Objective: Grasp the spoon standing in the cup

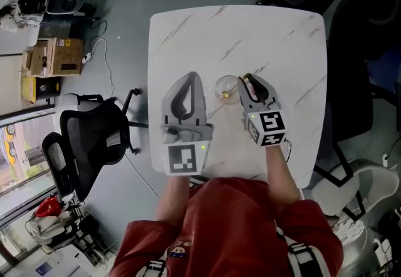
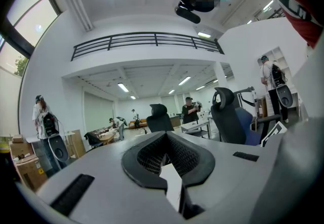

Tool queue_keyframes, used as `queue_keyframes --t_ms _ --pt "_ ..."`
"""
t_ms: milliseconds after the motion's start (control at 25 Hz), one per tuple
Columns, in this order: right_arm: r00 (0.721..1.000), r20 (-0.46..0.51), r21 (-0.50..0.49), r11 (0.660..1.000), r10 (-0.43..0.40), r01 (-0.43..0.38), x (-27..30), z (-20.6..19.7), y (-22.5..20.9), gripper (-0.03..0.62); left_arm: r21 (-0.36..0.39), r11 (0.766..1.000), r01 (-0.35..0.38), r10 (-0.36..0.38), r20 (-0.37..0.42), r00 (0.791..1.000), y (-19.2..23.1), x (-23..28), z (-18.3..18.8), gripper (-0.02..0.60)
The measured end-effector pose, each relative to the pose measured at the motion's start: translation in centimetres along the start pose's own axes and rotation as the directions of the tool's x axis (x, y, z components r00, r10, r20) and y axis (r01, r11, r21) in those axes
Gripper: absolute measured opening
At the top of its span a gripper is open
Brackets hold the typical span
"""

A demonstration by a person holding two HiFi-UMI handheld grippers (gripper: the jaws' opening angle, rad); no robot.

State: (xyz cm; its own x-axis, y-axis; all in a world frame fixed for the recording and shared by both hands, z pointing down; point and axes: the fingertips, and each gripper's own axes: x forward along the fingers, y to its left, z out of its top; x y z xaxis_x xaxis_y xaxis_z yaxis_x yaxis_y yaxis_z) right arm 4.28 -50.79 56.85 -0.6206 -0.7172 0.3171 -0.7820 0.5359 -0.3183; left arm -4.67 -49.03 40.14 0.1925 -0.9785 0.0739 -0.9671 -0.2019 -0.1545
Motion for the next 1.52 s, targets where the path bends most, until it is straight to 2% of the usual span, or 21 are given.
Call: queue_keyframes --t_ms 720,1520 --pt "1.000 0.017 -0.029 0.999 -0.014 0.014 -0.2 0.4 0.5 0.032 0.008 1.000 -0.003 0.003 0.006 1.000 0.2 -0.5 0.4 0.009" --pt "0.999 0.029 -0.076 0.997 0.013 -0.010 -0.4 1.7 2.3 0.020 0.018 1.000 -0.012 0.011 0.033 0.999 0.9 -2.0 1.6 0.009"
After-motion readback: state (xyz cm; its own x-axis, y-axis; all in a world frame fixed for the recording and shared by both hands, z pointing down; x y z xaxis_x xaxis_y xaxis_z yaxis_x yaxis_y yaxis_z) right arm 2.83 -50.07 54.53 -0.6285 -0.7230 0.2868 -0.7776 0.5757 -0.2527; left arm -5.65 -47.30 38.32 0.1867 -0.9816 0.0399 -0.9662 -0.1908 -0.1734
